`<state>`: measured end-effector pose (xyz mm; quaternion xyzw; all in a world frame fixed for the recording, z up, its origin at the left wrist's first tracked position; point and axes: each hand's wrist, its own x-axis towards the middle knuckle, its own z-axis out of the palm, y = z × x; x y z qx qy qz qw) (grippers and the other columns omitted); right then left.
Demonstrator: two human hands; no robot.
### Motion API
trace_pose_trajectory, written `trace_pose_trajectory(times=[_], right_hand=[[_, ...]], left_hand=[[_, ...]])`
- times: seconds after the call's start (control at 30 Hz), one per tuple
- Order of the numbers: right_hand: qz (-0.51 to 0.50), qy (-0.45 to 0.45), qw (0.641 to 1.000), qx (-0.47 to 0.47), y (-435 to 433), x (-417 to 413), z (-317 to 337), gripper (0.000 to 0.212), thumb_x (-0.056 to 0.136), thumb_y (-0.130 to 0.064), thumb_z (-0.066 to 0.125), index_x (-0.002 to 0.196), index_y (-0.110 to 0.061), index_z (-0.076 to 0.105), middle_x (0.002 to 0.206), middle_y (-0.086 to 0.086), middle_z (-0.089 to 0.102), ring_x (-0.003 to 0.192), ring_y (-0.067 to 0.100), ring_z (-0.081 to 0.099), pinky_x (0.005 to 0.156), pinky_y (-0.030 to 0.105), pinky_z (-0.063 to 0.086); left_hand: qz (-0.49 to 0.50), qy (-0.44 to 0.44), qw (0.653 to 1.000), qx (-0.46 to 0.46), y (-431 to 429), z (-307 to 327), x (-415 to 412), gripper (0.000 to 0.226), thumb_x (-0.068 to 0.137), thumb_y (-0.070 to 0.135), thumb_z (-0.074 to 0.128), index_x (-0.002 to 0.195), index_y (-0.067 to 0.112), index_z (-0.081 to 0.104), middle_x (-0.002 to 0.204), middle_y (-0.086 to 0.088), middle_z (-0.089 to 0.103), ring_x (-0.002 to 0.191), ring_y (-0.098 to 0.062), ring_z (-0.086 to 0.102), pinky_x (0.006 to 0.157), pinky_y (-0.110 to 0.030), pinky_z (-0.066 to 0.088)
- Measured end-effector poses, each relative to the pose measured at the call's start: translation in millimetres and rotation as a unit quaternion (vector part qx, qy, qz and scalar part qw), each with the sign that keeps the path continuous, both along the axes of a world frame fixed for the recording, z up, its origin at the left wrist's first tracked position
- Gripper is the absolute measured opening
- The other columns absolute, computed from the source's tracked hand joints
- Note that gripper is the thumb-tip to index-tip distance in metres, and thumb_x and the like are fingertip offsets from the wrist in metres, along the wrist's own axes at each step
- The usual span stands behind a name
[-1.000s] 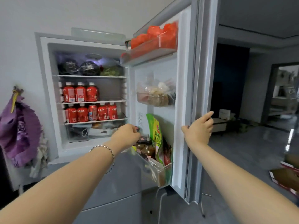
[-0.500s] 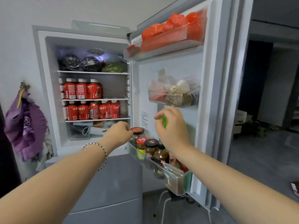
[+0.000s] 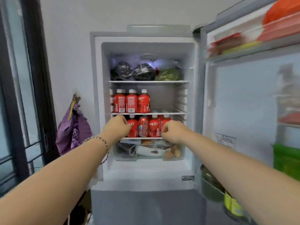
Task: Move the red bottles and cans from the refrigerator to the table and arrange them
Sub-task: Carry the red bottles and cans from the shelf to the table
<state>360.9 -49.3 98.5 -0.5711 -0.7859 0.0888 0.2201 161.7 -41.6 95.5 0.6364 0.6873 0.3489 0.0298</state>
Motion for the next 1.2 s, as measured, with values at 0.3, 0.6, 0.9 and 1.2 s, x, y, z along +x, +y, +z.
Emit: trace_pose_trajectory(times=[0.3,0.6,0.9,1.2], right_hand=[[-0.053,0.042,0.995,0.078,161.9,-64.3,29.0,0.029,0.089,-0.022,0.052,0.113,-0.01,0.062,0.121,0.01,0.06,0.108,0.027,0.058,0.093,0.037,0.048],[0.018,0.19,0.98,0.057,300.3,-95.7,35.9,0.099,0.077,-0.042,0.072,0.148,-0.014,0.009,0.14,0.014,0.031,0.127,0.03,0.042,0.102,0.035,0.038],[0.054,0.457,0.888,-0.005,371.9,-103.5,8.8,0.087,0.05,-0.039,0.088,0.123,-0.016,0.047,0.113,0.0,0.062,0.101,0.018,0.061,0.093,0.039,0.051],[0.288,0.458,0.828,-0.148,354.0,-89.9,12.1,0.062,0.05,-0.019,0.081,0.107,-0.029,0.06,0.094,-0.003,0.073,0.092,0.017,0.069,0.077,0.034,0.056]], left_hand=[[0.013,-0.066,0.996,0.05,151.1,25.0,-52.6,0.061,0.086,0.036,0.061,0.136,0.016,0.033,0.142,-0.011,0.029,0.118,-0.032,0.05,0.097,-0.046,0.047],[0.097,-0.024,0.991,0.087,263.9,45.8,-50.0,0.09,0.069,0.072,0.06,0.142,0.027,0.032,0.156,-0.017,-0.008,0.145,-0.034,-0.003,0.116,-0.047,0.012],[0.146,-0.023,0.988,-0.046,304.0,70.7,-47.9,0.111,0.053,0.085,0.058,0.145,0.028,0.03,0.154,-0.014,-0.004,0.14,-0.042,-0.004,0.112,-0.057,0.012],[0.021,-0.086,0.994,0.07,293.9,50.2,-73.4,0.097,0.049,0.073,0.055,0.134,0.029,0.046,0.154,-0.001,0.007,0.143,-0.025,0.009,0.113,-0.044,0.02]])
